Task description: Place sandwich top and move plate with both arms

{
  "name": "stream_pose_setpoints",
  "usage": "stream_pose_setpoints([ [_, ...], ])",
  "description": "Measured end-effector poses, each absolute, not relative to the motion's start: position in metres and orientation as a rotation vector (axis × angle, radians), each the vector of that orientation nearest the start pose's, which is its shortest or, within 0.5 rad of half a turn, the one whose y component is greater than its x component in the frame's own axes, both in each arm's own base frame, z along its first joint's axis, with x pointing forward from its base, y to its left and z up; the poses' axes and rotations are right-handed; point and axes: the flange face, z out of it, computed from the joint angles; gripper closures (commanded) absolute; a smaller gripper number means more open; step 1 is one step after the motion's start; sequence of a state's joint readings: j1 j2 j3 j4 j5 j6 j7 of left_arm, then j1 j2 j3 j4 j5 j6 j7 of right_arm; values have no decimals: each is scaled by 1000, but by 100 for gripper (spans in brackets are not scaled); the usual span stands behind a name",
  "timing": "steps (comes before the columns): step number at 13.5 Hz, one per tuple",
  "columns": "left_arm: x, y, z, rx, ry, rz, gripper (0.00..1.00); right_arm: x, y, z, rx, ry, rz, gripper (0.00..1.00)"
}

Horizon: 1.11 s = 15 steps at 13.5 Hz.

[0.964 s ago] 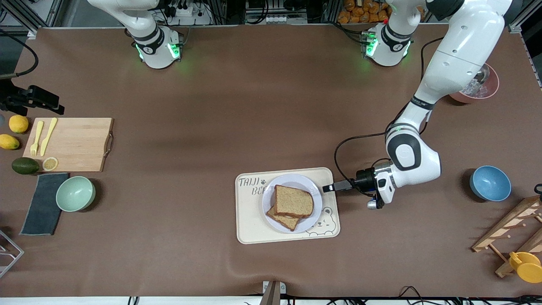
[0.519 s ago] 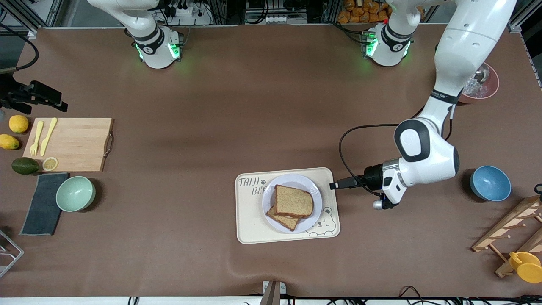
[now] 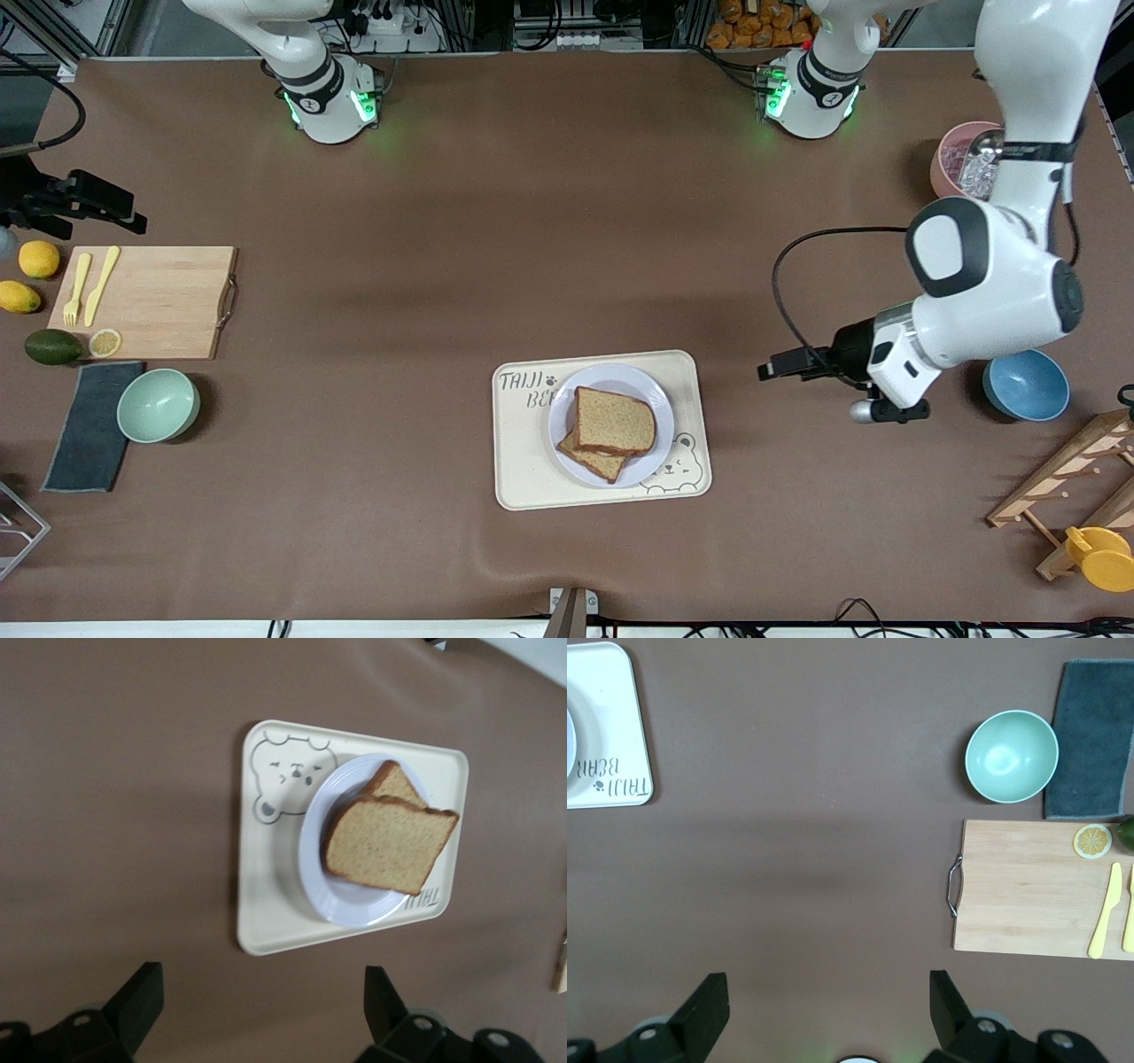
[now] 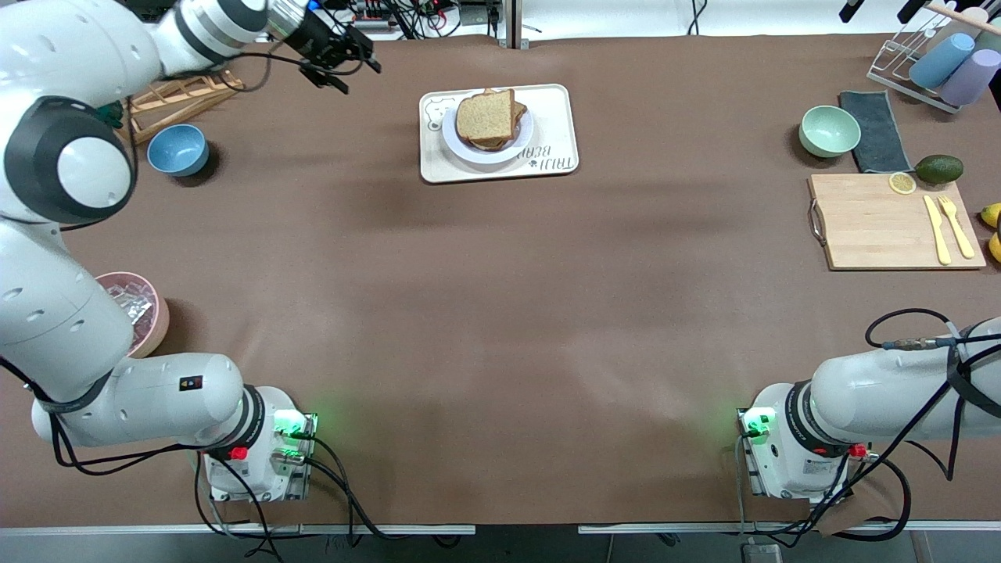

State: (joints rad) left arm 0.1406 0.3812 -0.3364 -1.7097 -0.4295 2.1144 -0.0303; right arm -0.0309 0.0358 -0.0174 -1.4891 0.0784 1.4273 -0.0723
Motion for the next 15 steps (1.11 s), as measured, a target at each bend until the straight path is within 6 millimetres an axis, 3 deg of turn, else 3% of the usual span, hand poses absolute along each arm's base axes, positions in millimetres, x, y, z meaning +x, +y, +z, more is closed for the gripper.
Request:
stream_pose_setpoints([
  [4,639,-102,462,-3403,107,3,0,549,-15,630,-3053,-53,164,0],
  [7,631,-79,516,-3316,129,68,0,549,-15,629,-3052,-53,169,0],
  [10,627,-52,541,-3291,81,84,0,549,-14,631,-3054,-57,160,0],
  [15,601,-48,588,-3134,118,39,0,550,-13,631,-3055,-60,152,0],
])
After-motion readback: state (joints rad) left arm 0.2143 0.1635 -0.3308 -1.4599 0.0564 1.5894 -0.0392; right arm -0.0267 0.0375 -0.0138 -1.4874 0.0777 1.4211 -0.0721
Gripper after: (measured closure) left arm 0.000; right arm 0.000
